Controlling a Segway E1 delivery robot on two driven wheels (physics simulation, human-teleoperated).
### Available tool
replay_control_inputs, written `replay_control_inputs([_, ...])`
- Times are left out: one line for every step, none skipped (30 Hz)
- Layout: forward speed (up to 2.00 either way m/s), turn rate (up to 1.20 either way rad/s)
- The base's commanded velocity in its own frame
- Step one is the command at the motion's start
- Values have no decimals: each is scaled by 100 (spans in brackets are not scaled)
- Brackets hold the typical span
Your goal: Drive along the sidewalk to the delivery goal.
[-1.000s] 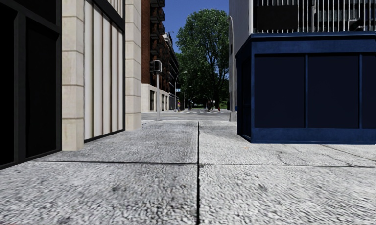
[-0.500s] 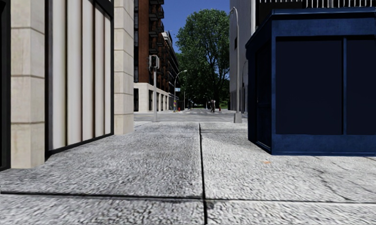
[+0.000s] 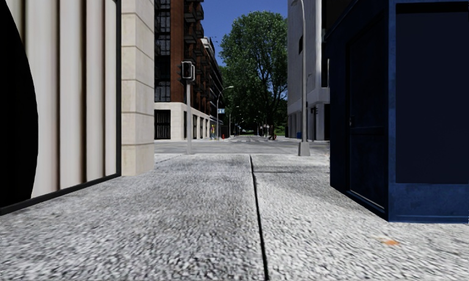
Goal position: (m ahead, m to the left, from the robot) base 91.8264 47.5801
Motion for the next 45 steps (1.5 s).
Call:
replay_control_inputs([200, 0])
replay_control_inputs([200, 0])
replay_control_inputs([200, 0])
replay_control_inputs([200, 0])
replay_control_inputs([200, 0])
replay_control_inputs([200, 0])
replay_control_inputs([200, 0])
replay_control_inputs([200, 0])
replay_control_inputs([200, 0])
replay_control_inputs([200, 0])
replay_control_inputs([200, 0])
replay_control_inputs([200, 0])
replay_control_inputs([200, 0])
replay_control_inputs([200, 0])
replay_control_inputs([200, 0])
replay_control_inputs([200, 0])
replay_control_inputs([200, 0])
replay_control_inputs([200, 0])
replay_control_inputs([200, 0])
replay_control_inputs([200, 0])
replay_control_inputs([200, 0])
replay_control_inputs([200, 0])
replay_control_inputs([200, 0])
replay_control_inputs([200, 0])
replay_control_inputs([200, 0])
replay_control_inputs([200, 0])
replay_control_inputs([200, 0])
replay_control_inputs([200, 0])
replay_control_inputs([200, 0])
replay_control_inputs([200, 0])
replay_control_inputs([200, 0])
replay_control_inputs([200, 0])
replay_control_inputs([200, 0])
replay_control_inputs([200, 0])
replay_control_inputs([200, 0])
replay_control_inputs([200, 0])
replay_control_inputs([200, 0])
replay_control_inputs([200, 0])
replay_control_inputs([200, 0])
replay_control_inputs([200, 0])
replay_control_inputs([200, 0])
replay_control_inputs([200, 0])
replay_control_inputs([200, 0])
replay_control_inputs([200, 0])
replay_control_inputs([200, 0])
